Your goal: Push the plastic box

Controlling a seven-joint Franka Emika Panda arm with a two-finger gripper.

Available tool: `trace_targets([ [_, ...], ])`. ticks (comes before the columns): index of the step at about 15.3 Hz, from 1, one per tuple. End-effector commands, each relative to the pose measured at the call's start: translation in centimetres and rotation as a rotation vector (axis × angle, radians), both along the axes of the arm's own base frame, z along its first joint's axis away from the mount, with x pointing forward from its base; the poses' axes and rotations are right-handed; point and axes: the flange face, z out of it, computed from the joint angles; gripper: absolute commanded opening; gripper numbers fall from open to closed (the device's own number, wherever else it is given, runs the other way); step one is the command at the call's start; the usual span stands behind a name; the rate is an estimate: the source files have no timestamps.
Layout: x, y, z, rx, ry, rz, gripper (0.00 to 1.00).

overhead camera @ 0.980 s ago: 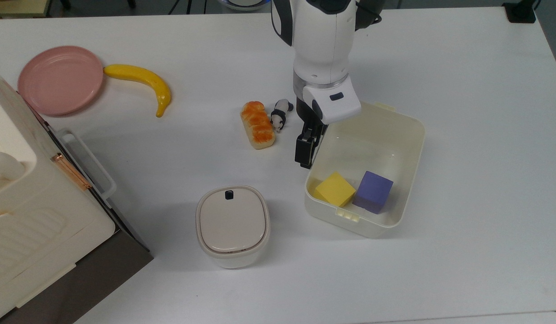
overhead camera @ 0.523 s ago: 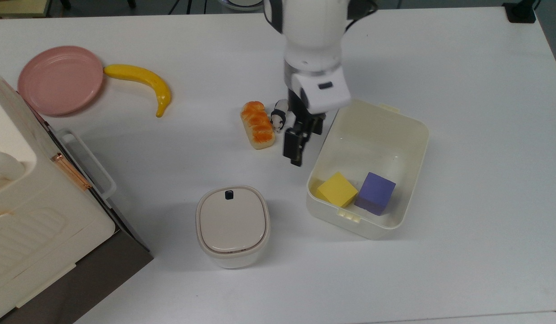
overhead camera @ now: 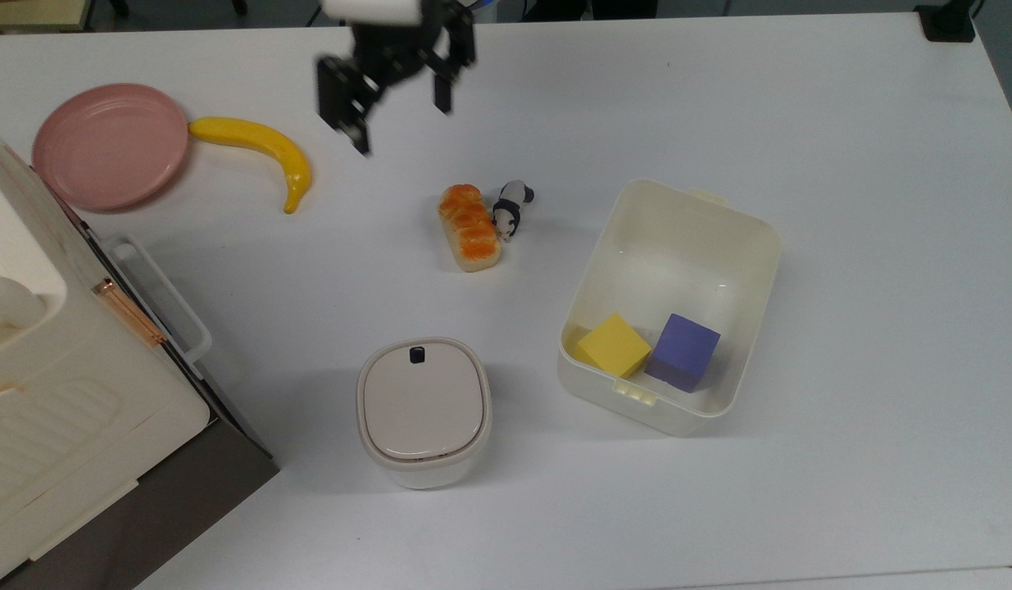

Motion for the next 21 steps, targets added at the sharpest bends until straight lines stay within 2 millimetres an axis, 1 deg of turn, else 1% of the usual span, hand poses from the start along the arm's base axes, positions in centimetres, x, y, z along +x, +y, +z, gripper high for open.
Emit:
trace_targets([
  [1, -3.2, -3.7, 2.1, 0.014, 0.057, -0.166, 1.0],
  [3, -4.5, -5.2, 2.9, 0.025, 0.087, -0.263, 1.0],
  [4, -4.7, -5.7, 2.9, 0.032, 0.092, -0.309, 1.0],
  [7, -4.7, -5.6, 2.5, 0.079, 0.102, -0.472, 1.0],
  [8, -4.6, -5.4, 2.4, 0.107, 0.1, -0.556, 1.0],
  [10, -4.5, -5.2, 2.1, 0.139, 0.108, -0.638, 1.0],
  [14, -4.3, -4.6, 1.7, 0.173, 0.123, -0.697, 1.0],
  [21, -4.0, -2.6, 1.6, 0.194, 0.133, -0.676, 1.0],
])
